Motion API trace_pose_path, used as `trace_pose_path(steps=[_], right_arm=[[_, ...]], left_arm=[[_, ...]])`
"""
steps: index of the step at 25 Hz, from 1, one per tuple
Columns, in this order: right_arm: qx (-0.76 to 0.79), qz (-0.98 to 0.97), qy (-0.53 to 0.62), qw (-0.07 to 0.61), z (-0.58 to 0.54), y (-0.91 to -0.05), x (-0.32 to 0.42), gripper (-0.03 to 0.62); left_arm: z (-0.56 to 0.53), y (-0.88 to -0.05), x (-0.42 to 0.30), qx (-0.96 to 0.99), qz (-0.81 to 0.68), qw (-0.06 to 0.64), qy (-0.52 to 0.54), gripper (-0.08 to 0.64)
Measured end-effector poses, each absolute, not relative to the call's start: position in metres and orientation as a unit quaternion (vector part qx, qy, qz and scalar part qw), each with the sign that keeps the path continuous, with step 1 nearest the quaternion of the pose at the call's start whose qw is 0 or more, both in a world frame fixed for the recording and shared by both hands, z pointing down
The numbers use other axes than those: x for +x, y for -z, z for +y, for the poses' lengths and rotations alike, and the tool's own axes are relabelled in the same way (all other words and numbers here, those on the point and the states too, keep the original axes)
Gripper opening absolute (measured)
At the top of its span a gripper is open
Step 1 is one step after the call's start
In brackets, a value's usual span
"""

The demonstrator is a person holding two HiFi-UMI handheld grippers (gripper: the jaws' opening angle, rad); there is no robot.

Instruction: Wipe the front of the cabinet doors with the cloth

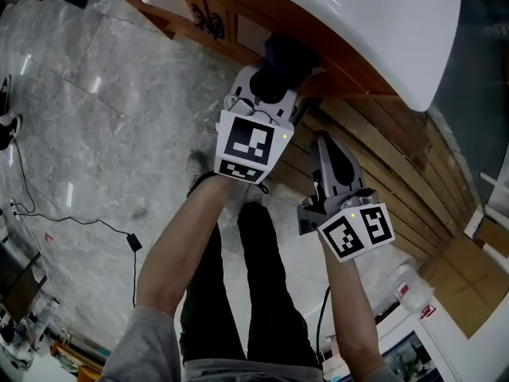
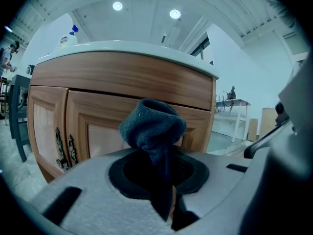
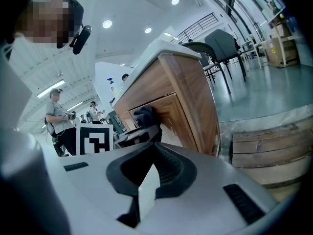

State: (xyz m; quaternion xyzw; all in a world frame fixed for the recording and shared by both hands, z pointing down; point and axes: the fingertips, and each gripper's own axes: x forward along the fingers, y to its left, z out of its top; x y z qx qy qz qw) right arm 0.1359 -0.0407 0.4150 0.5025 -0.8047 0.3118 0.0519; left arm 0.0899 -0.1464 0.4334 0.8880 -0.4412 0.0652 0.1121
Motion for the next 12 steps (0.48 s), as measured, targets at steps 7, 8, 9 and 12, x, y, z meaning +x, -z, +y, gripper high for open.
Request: trace_pose_path(steps=[7, 8, 9, 12], right_arm=[[0.511, -0.799, -0.312, 0.047, -0.033, -0.413, 0.15, 0.012], [0.512, -0.799, -0.312, 0.046, -0.032, -0.413, 0.152, 0.012], [0.514, -0.798, -0.313, 0.045, -0.031, -0.413, 0.154, 0.012], [0.517, -0.795, -0.313, 0.043, -0.028, -0.414, 0.16, 0.012]], left_arm=[[-0.123, -0.433, 0.132, 0.908, -0.4, 0.101, -0.077, 0.078], [-0.119, -0.435, 0.137, 0.909, -0.396, 0.102, -0.08, 0.078], [-0.115, -0.435, 0.142, 0.91, -0.393, 0.103, -0.08, 0.078], [-0.114, -0.431, 0.147, 0.912, -0.392, 0.098, -0.074, 0.078]])
